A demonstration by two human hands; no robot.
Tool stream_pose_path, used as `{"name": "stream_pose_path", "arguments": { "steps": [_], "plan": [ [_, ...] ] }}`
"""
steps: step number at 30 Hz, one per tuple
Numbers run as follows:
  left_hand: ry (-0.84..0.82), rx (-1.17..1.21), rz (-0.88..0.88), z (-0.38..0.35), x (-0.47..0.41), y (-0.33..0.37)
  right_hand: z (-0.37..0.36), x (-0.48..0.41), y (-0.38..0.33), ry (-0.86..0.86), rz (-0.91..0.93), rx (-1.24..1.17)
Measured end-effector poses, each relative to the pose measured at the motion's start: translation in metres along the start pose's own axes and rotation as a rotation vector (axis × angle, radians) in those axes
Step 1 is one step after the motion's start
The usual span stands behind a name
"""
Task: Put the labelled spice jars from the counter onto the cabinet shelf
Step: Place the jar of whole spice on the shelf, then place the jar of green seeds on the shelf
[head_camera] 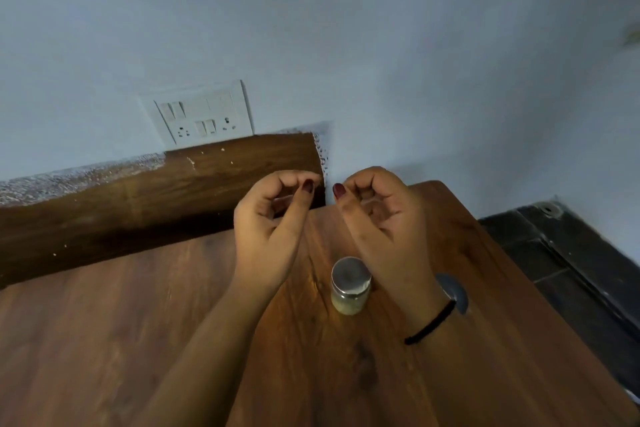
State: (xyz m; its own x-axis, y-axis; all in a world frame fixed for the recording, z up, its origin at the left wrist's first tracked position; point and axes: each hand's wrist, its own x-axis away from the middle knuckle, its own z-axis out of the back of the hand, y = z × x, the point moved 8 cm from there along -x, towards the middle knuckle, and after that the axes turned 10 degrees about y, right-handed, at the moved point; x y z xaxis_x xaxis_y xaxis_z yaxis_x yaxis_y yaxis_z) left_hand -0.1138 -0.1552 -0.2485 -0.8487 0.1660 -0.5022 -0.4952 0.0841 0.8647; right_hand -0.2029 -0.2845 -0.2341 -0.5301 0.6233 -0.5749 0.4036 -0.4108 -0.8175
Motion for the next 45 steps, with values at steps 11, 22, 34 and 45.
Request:
{"name": "stream_pose_path", "arguments": {
  "steps": [11, 22, 34, 45],
  "plan": [
    [-0.122, -0.070, 0.187, -0.015, 0.061, -0.093, 0.034, 0.069, 0.105, 0.095, -0.264, 0.167],
    [-0.225, -0.171, 0.323, -0.028, 0.114, -0.177, 0.045, 0.120, 0.172, 0.094, -0.412, 0.273],
    [-0.333, -0.430, 0.417, -0.052, 0.156, -0.251, 0.045, 0.169, 0.233, 0.025, -0.707, 0.209],
    [-0.216, -0.379, 0.429, -0.055, 0.145, -0.253, 0.045, 0.174, 0.226, 0.111, -0.715, 0.164]
  ]
}}
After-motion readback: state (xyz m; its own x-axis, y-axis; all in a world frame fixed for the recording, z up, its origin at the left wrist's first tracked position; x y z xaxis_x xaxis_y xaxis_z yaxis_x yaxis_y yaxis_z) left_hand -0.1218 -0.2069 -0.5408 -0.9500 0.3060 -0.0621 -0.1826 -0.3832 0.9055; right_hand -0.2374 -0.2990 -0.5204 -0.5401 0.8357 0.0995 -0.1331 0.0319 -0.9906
